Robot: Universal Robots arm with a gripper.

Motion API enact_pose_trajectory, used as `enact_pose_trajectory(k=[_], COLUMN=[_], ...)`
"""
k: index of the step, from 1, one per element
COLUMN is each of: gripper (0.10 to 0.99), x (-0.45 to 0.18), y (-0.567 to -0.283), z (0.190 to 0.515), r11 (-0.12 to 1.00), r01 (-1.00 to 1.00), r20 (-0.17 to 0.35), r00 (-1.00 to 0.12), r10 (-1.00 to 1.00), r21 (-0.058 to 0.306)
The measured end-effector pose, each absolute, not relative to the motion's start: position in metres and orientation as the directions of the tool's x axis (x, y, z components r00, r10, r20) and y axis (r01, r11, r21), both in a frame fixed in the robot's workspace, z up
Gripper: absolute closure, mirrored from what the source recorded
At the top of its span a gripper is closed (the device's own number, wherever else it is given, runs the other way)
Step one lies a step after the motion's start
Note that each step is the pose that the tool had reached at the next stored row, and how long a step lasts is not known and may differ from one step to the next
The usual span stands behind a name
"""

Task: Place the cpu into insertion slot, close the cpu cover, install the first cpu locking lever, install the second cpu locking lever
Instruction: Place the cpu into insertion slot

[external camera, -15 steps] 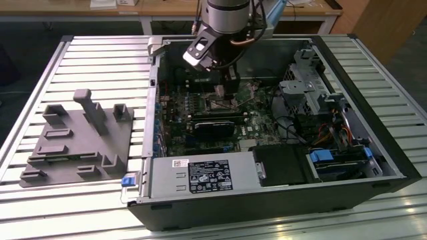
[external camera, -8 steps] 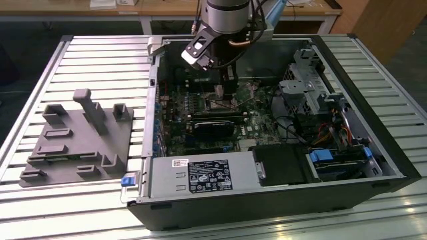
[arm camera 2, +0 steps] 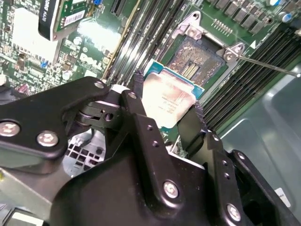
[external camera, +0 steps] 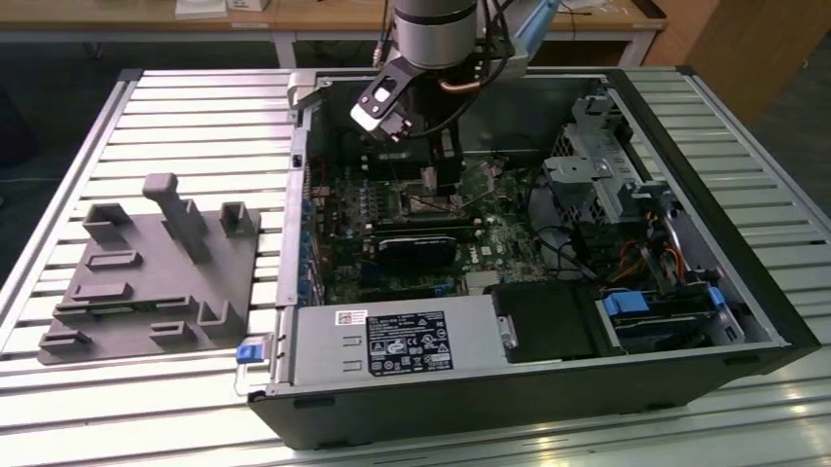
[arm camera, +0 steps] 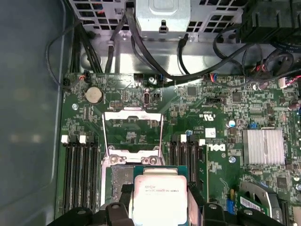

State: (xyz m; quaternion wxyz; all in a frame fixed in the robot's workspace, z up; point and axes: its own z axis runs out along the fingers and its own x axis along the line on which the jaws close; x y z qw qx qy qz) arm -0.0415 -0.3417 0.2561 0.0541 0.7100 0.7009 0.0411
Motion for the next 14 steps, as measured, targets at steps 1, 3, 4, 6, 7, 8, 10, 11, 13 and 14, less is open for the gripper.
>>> enact_pose_trajectory(k=[1,3,4,6,7,8,10,11,13,14], gripper=[0.545,0.545,0.545,0.545,0.545,0.545,0.545,0.545,0.545,0.545], x=[-0.042,-0.043,-0.043,-0.043,-0.043,-0.043,-0.043,-0.043,-0.043,-0.043], y=[-0.342,-0.342,-0.342,-0.340,-0.339,-0.338,-0.335,-0.334,-0.332,-0.331], z=[0.255,0.254,0.253,0.252,0.252,0.251,0.250,0.250,0.248,0.247], r11=[-0.012,-0.011,-0.011,-0.009,-0.008,-0.007,-0.002,0.000,0.007,0.011], r01=[0.991,0.991,0.991,0.991,0.991,0.991,0.991,0.991,0.991,0.991], r20=[-0.017,-0.018,-0.018,-0.018,-0.019,-0.021,-0.026,-0.028,-0.032,-0.034], r00=[0.014,0.014,0.013,0.012,0.011,0.010,0.006,0.004,-0.002,-0.007], r10=[1.000,1.000,1.000,1.000,1.000,1.000,1.000,1.000,0.999,0.999], r21=[0.136,0.136,0.136,0.136,0.137,0.136,0.136,0.137,0.136,0.136])
